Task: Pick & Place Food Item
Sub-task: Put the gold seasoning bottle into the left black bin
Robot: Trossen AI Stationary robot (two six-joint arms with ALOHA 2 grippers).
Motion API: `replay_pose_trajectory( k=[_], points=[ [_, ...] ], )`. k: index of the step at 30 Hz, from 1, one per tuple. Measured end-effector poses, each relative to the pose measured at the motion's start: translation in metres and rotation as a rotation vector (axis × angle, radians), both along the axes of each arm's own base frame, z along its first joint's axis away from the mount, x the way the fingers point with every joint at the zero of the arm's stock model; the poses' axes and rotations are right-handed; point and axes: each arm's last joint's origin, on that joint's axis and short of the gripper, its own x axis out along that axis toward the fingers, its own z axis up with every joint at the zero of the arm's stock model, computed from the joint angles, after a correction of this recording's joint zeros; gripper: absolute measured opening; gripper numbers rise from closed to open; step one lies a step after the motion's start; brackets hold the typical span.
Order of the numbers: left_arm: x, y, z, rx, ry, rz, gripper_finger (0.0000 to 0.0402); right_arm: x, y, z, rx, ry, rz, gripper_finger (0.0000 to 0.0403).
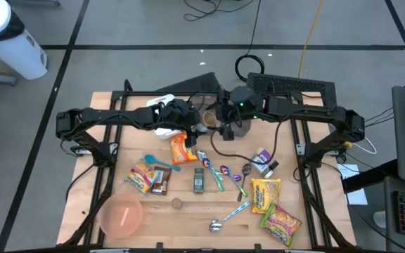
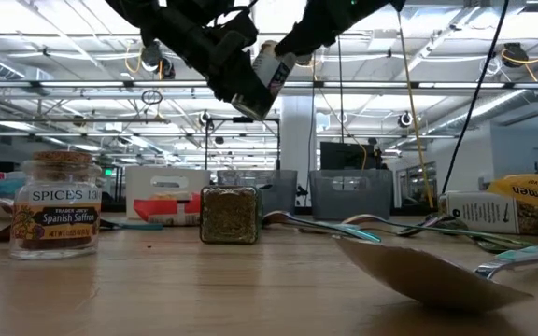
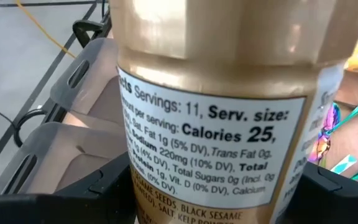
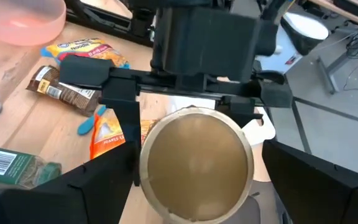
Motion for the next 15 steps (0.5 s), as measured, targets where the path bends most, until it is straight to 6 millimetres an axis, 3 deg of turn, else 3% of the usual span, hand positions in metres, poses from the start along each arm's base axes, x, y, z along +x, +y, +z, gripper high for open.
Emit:
replay_pose_trajectory(
  k=[15],
  points=[
    [0.002, -0.005, 0.017, 0.019, 0.053, 0.001, 0.0281, 0.005, -0.003, -0.005, 0.028, 0.005, -0.011, 0.0336]
  ],
)
